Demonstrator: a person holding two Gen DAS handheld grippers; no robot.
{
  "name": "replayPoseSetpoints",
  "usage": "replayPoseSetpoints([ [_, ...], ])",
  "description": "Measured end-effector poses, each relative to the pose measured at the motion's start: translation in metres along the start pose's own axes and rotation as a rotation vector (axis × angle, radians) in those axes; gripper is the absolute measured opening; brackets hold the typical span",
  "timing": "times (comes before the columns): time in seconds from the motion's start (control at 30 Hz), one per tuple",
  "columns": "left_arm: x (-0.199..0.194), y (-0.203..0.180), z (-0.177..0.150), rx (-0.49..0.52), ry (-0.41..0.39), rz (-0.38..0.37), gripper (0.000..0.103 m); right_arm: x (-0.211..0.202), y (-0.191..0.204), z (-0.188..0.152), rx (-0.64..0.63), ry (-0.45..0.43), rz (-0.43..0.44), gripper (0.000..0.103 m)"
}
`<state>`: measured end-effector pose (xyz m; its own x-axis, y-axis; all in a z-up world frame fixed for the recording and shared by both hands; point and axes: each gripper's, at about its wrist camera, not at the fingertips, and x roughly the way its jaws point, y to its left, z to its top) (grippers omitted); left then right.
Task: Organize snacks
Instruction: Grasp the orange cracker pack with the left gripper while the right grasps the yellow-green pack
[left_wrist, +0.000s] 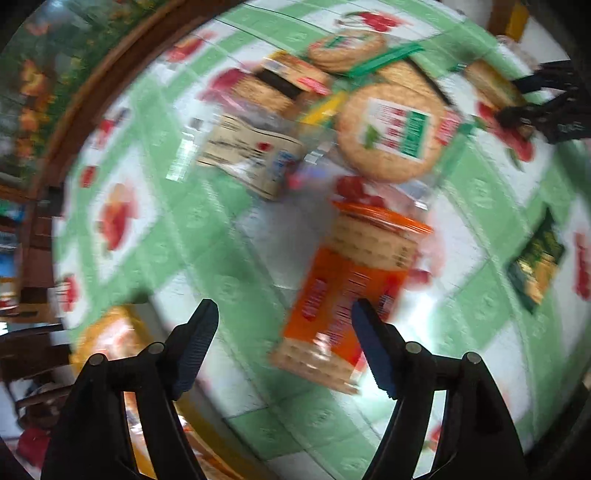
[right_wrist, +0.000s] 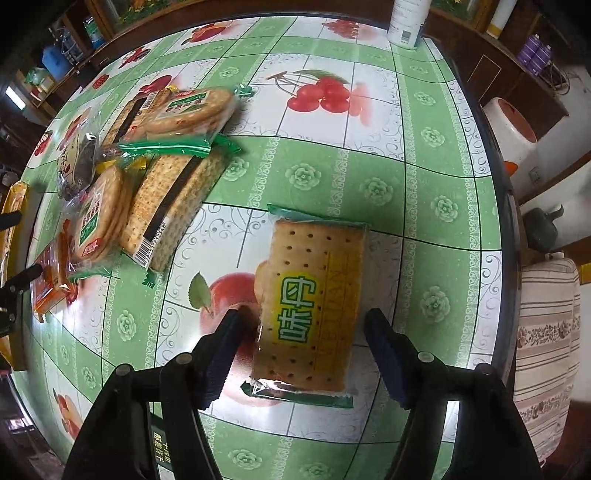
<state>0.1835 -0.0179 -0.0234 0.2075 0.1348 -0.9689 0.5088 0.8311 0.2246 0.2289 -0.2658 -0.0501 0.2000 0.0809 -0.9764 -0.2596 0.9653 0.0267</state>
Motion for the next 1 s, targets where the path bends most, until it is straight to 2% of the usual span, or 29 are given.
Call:
replayPoseSetpoints([
  [0.03,0.001,-0.001,-0.001,0.014,0.005,-0.040,0.074,0.000,0.000,0.000,-0.001,0.000,0.001,0.072],
  [0.1,0.001,-0.003,-0.002,0.032,-0.006,-0.051,0.076,0.000,0.000,0.001,-0.005,0.004,0.002,0.073],
  [0.23,0.007,0.007,0.006,-0.017,0.009,-0.134,0.079,0.002,0.000,0.004,-0.009,0.009,0.004,0.076],
  [0.33,0.016,0.017,0.011,-0.049,0.068,-0.256,0.079,0.008,0.005,0.008,-0.008,0.014,0.005,0.078],
  [0.37,0.019,0.017,0.012,-0.046,0.089,-0.273,0.079,0.008,0.006,0.010,-0.003,0.016,0.007,0.079],
  [0.47,0.032,0.010,0.014,0.000,0.142,-0.263,0.079,0.009,0.006,0.013,-0.003,0.019,0.012,0.080],
  [0.5,0.036,0.006,0.016,0.015,0.150,-0.239,0.083,0.010,0.006,0.014,-0.005,0.019,0.012,0.080],
  [0.53,0.036,0.003,0.018,0.033,0.131,-0.213,0.085,0.010,0.006,0.015,-0.004,0.018,0.013,0.080],
  [0.67,0.035,0.000,0.026,0.014,0.113,-0.224,0.088,0.012,0.005,0.015,0.010,0.009,0.013,0.080],
  [0.77,0.036,-0.007,0.029,-0.009,0.119,-0.214,0.095,0.012,0.006,0.014,0.005,-0.011,-0.007,0.076],
  [0.83,0.035,-0.012,0.025,-0.029,0.107,-0.203,0.096,0.009,0.004,0.011,0.017,-0.026,-0.010,0.067],
  [0.87,0.034,-0.012,0.024,-0.052,0.106,-0.205,0.095,0.007,0.004,0.010,0.027,-0.035,-0.011,0.052],
  [0.9,0.031,-0.013,0.020,-0.086,0.100,-0.204,0.093,0.005,0.002,0.009,0.042,-0.034,-0.007,0.050],
  [0.97,0.025,-0.016,0.014,-0.131,0.071,-0.202,0.081,0.004,0.001,0.007,0.047,-0.030,-0.010,0.050],
  [1.0,0.020,-0.017,0.012,-0.138,0.052,-0.204,0.064,0.004,0.001,0.004,0.048,-0.031,-0.015,0.049],
])
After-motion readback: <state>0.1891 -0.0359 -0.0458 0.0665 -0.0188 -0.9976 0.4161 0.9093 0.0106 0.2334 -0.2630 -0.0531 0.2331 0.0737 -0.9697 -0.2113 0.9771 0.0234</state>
